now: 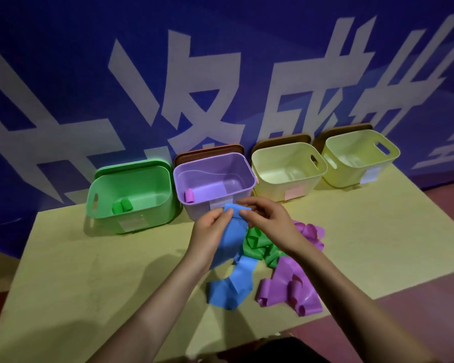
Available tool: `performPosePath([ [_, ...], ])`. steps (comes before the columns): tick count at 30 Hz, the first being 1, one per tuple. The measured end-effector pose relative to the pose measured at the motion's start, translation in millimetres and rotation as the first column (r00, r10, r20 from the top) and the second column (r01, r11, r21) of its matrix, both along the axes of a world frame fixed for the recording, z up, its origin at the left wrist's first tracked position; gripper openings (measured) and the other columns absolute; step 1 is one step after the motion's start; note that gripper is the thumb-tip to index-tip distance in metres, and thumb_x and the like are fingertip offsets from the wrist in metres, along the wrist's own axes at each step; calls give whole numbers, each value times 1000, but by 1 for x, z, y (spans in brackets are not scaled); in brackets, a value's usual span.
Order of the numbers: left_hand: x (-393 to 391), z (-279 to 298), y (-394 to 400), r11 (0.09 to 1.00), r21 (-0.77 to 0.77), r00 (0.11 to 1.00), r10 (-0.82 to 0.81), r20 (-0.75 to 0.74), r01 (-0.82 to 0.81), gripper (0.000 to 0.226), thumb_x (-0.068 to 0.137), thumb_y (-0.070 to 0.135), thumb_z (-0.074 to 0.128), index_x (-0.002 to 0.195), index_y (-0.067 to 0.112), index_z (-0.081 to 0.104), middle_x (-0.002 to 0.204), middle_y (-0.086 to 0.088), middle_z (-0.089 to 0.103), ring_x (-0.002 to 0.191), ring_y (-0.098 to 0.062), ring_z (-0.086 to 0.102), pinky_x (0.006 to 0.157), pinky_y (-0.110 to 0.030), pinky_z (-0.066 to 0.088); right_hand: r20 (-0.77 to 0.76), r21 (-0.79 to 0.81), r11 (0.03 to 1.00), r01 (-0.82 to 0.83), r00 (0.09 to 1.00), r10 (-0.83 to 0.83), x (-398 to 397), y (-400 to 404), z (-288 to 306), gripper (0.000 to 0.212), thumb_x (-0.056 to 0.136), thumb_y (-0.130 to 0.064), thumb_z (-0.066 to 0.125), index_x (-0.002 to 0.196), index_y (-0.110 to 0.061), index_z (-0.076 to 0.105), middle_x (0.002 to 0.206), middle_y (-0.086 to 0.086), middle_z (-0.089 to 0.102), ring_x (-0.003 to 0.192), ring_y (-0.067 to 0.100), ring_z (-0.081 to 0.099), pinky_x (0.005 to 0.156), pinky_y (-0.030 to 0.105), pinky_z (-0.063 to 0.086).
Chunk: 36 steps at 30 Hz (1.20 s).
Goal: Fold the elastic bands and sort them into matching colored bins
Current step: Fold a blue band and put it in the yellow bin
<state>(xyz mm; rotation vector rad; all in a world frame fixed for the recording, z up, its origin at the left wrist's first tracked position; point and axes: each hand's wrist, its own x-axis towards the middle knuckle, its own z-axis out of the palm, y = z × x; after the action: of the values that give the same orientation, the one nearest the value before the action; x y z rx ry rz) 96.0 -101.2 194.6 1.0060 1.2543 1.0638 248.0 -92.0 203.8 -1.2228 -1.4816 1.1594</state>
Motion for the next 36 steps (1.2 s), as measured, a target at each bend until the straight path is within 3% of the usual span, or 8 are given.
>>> performPosePath([
  [4, 24, 4, 11, 997, 73, 993, 3, -117, 5, 29, 88, 34, 61, 88, 6, 69, 79, -8, 63, 76, -14, 53, 71, -33, 39, 58, 10, 1000, 16, 998, -16, 23, 12, 1, 8, 87, -5, 67, 84, -12, 70, 62, -13, 60, 59, 0, 51, 60, 18, 40],
  [9, 67, 9, 28, 994, 102, 988, -31, -150, 47, 22, 91, 38, 58, 79, 30, 74, 84, -10, 70, 81, -14, 57, 75, -33, 43, 19, 16, 1000, 4, 1000, -5, 61, 27, 9, 10, 86, -7, 68, 76, -6, 68, 61, 3, 54, 61, 14, 45, 60, 32, 35],
  [12, 100, 10, 32, 987, 157, 988, -6, -154, 30, 25, 89, 39, 56, 79, 22, 71, 77, -12, 64, 76, -16, 54, 71, -34, 41, 48, 22, 1000, -16, 999, 15, 92, 30, 14, 14, 87, -6, 67, 73, -3, 66, 53, -8, 51, 53, 7, 43, 56, 24, 35],
  [17, 152, 3, 32, 954, 300, 983, 40, -177, 15, 44, 82, 49, 52, 82, 9, 71, 80, -26, 63, 70, -14, 52, 64, -32, 40, 42, 84, 996, 28, 999, -32, 141, 27, 15, 13, 83, -12, 68, 70, -8, 66, 56, -6, 51, 55, 7, 43, 55, 24, 35],
  [22, 202, 4, 38, 987, 160, 999, 2, -36, 4, 20, 94, 23, 58, 84, 16, 73, 86, -18, 69, 82, -20, 59, 76, -35, 45, -7, 11, 991, 131, 991, -131, 183, 26, 11, 20, 86, -6, 67, 70, -19, 69, 55, -10, 57, 54, 4, 47, 56, 21, 39],
  [25, 223, 4, 42, 996, 75, 997, -60, 58, 56, 17, 90, 27, 64, 84, 17, 77, 95, -16, 71, 89, -24, 62, 86, -41, 47, -27, -7, 986, 169, 985, -169, 206, 25, 10, 14, 87, -6, 66, 75, -12, 70, 53, -14, 58, 53, -1, 47, 55, 14, 37],
  [30, 249, 5, 39, 992, -52, 981, -106, 160, 116, 17, 92, 21, 58, 88, 12, 72, 83, -10, 68, 79, -23, 59, 67, -31, 41, -3, 28, 982, 185, 983, -185, 241, 24, 7, 13, 87, -8, 66, 76, -13, 71, 55, -13, 57, 56, 3, 47, 57, 17, 37],
  [36, 264, 4, 43, 997, -46, 994, -55, 90, 59, 19, 93, 16, 58, 90, 2, 70, 89, -20, 64, 85, -26, 55, 74, -35, 42, 107, 156, 983, 96, 988, -114, 262, 26, 5, 16, 85, -6, 68, 89, -21, 72, 74, -15, 62, 67, 1, 55, 66, 15, 43],
])
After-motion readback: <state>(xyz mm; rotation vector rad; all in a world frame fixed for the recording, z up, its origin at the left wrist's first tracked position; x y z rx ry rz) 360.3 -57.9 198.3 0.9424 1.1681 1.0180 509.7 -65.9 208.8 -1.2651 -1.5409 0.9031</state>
